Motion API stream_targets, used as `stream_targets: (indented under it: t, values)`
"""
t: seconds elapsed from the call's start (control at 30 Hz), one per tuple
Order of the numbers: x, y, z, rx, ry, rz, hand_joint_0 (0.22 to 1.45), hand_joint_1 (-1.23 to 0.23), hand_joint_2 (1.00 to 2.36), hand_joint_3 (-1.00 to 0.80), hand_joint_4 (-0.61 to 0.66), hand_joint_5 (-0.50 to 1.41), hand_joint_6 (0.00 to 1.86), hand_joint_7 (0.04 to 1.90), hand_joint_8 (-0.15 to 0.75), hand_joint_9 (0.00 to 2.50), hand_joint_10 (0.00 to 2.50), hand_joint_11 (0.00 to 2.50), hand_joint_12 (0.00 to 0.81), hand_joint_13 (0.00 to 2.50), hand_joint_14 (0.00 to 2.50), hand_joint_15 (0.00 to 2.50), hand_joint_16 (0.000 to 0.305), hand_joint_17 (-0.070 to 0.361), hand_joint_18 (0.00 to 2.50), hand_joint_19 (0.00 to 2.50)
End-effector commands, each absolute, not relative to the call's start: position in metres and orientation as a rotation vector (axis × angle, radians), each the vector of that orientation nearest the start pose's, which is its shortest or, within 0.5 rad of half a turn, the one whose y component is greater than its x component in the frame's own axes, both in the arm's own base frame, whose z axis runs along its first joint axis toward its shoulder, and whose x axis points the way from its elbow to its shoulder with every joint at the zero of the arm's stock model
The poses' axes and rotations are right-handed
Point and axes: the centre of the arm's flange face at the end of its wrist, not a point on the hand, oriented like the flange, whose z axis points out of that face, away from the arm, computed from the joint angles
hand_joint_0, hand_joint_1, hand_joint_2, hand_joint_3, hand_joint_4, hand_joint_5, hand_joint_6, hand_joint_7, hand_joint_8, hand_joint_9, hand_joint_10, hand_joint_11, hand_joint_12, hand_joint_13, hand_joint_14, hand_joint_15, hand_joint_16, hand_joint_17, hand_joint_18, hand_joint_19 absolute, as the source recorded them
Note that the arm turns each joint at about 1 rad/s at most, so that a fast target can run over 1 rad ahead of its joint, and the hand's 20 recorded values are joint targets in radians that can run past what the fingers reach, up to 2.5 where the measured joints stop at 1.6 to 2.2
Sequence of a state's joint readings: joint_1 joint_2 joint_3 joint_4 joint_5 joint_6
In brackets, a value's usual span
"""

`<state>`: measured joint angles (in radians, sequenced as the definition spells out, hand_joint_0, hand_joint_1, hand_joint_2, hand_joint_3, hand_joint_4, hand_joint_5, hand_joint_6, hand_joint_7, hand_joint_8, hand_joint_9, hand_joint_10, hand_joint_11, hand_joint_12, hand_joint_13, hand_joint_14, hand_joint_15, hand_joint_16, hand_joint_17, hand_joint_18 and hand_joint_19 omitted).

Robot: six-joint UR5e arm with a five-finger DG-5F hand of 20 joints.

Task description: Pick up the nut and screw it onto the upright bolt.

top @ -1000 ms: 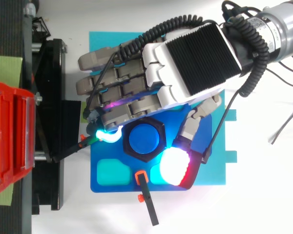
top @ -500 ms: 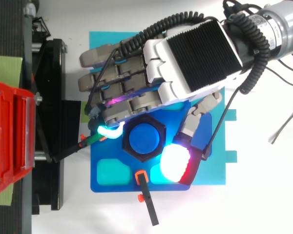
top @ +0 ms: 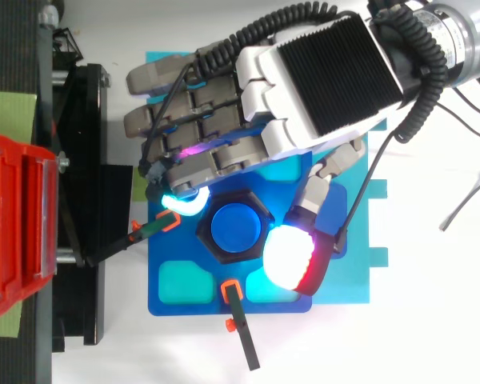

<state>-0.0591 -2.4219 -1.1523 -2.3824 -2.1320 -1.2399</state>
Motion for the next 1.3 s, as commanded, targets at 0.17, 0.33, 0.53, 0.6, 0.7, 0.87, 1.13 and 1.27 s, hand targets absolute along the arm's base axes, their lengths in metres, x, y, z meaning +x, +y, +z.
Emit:
stream_targets:
  t: [0.17,0.33,0.53,0.6,0.7,0.87,1.13,1.27]
  values:
    - [0.781,-0.131,0.212,-0.253,1.292,0.583,0.40,-0.13,1.00,-0.50,0.19,0.00,0.50,1.51,0.290,0.82,0.00,0.00,0.288,0.66,0.00,0.00,0.037,0.084,0.43,0.00]
    - [0.780,-0.132,0.215,-0.260,1.285,0.584,0.41,-0.14,1.00,-0.50,0.19,0.02,0.55,1.39,0.296,0.94,0.00,0.00,0.263,0.76,0.00,0.00,0.033,0.075,0.55,0.03]
    - [0.780,-0.134,0.215,-0.262,1.287,0.585,0.43,-0.15,1.00,-0.50,0.15,0.03,0.61,1.27,0.278,1.09,0.00,0.00,0.224,0.87,0.00,0.00,0.029,0.065,0.67,0.08]
    - [0.779,-0.133,0.215,-0.267,1.288,0.588,0.43,-0.15,1.00,-0.50,0.11,0.02,0.68,1.19,0.265,1.20,0.00,0.00,0.204,0.94,0.00,0.00,0.026,0.059,0.76,0.12]
    - [0.779,-0.134,0.218,-0.272,1.284,0.589,0.44,-0.16,1.00,-0.50,0.08,0.02,0.72,1.14,0.269,1.28,0.00,0.00,0.182,1.01,0.00,0.00,0.024,0.053,0.81,0.14]
    - [0.779,-0.135,0.218,-0.272,1.284,0.588,0.44,-0.16,1.00,-0.50,0.07,0.02,0.75,1.09,0.263,1.37,0.00,0.01,0.170,1.08,0.00,0.00,0.022,0.049,0.87,0.17]
    - [0.779,-0.138,0.220,-0.271,1.279,0.583,0.45,-0.17,1.00,-0.50,0.07,0.03,0.76,1.08,0.250,1.48,0.00,0.05,0.161,1.14,0.00,0.01,0.020,0.044,0.92,0.19]
    - [0.778,-0.140,0.220,-0.276,1.279,0.585,0.45,-0.17,1.00,-0.50,0.06,0.03,0.77,1.06,0.252,1.50,0.00,0.07,0.159,1.16,0.00,0.03,0.019,0.042,0.94,0.20]
